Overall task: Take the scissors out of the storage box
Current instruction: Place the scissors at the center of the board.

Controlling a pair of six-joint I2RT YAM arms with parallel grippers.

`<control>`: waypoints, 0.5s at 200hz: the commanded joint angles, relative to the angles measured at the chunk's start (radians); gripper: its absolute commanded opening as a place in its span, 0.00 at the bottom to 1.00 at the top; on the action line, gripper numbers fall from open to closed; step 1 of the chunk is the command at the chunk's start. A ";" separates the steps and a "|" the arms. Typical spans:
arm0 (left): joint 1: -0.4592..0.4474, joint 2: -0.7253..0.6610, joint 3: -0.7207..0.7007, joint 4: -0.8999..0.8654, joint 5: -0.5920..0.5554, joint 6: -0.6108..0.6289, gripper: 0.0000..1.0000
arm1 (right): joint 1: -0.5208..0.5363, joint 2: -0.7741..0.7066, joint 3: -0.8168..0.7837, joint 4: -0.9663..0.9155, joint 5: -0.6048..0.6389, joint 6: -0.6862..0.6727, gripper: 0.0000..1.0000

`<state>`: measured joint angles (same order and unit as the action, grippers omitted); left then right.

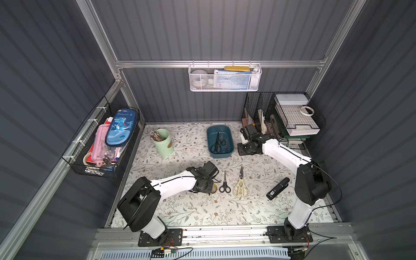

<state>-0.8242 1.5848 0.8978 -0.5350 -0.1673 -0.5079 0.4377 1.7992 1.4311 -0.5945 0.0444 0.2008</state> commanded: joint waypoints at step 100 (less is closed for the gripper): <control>0.002 -0.024 0.102 -0.081 -0.101 0.013 0.32 | 0.006 -0.019 0.012 -0.020 0.013 0.001 0.40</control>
<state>-0.8242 1.6096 0.9207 -0.5648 -0.2344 -0.4908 0.4389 1.7992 1.4303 -0.5934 0.0452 0.2008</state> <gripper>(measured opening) 0.310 0.404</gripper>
